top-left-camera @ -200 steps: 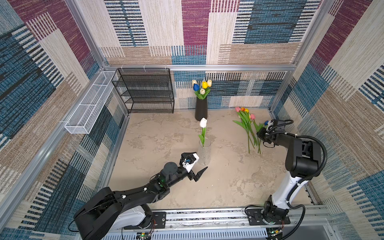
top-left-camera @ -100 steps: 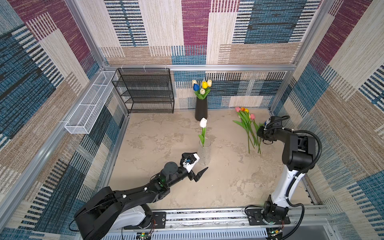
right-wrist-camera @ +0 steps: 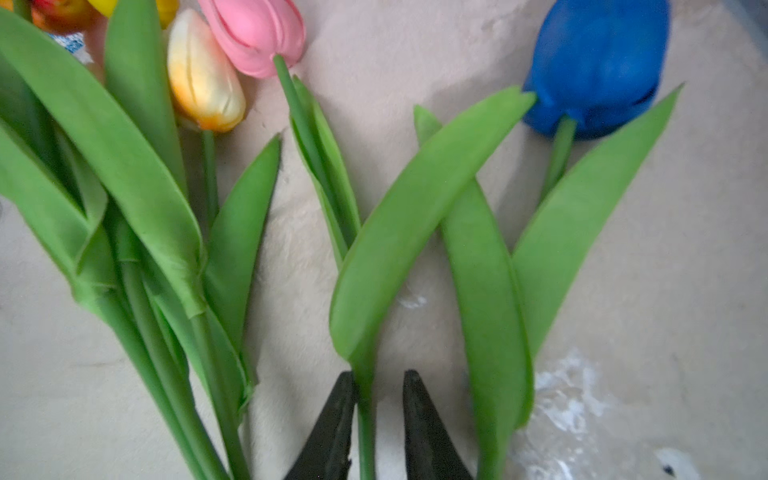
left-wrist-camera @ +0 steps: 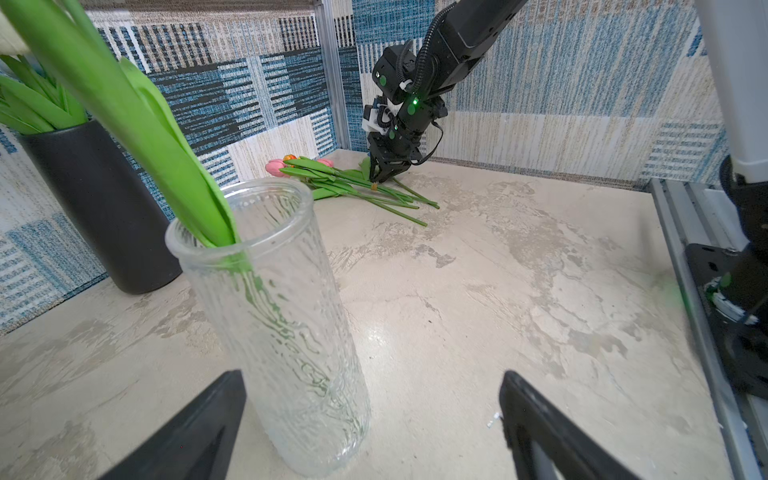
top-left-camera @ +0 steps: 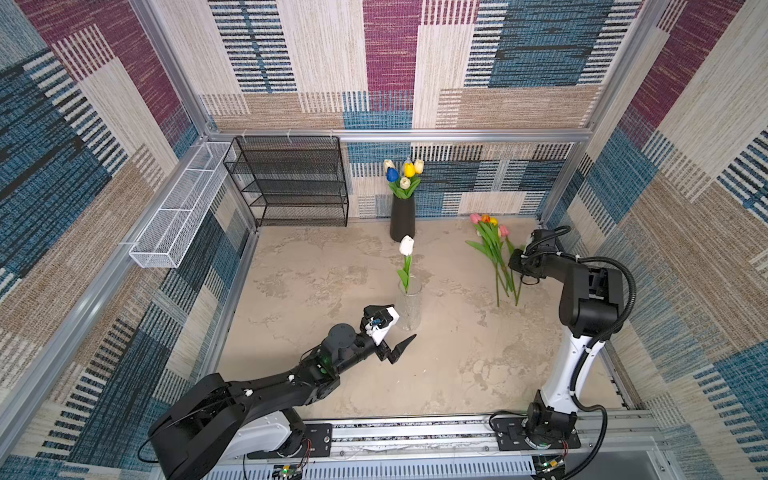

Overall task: Arrange the flowers into the vase
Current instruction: 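Lift the pink tulip upright with the right gripper out of the bunch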

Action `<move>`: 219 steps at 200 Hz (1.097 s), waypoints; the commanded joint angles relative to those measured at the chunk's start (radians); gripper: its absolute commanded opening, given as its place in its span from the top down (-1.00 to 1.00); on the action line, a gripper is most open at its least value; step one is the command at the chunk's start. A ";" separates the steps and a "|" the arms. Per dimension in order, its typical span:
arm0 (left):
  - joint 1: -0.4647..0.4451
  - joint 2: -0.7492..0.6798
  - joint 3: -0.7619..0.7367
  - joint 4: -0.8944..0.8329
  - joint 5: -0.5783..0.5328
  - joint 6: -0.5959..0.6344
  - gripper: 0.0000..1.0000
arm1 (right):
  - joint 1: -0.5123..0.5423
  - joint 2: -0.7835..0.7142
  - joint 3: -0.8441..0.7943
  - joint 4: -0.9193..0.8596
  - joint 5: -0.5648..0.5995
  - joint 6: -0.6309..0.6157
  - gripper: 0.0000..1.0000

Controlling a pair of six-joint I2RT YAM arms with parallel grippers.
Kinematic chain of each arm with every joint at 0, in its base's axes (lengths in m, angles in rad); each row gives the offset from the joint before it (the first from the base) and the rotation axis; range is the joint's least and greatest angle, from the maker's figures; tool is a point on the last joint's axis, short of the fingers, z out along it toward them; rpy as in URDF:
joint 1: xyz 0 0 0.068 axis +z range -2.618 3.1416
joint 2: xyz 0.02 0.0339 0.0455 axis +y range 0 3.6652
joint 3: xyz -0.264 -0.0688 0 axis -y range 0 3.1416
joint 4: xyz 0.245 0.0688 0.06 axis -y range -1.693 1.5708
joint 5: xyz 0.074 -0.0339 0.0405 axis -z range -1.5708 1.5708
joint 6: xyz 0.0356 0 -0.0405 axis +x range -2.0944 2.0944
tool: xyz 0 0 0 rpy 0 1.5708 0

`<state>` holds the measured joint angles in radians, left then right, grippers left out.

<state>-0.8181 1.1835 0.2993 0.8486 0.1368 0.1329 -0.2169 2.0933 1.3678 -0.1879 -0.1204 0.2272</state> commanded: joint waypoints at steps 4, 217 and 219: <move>0.002 -0.001 0.009 -0.001 0.003 -0.004 -0.96 | 0.012 -0.016 0.001 -0.082 0.016 0.006 0.51; 0.000 0.005 0.017 -0.013 0.012 -0.004 -0.96 | 0.045 0.025 0.059 -0.175 0.159 -0.015 0.97; 0.002 0.005 0.018 -0.013 0.012 -0.004 -0.96 | 0.045 0.023 0.059 -0.173 0.156 -0.015 0.98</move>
<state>-0.8181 1.1870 0.3080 0.8246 0.1375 0.1329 -0.1715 2.1201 1.4376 -0.2882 0.0372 0.2142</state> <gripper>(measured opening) 0.983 0.052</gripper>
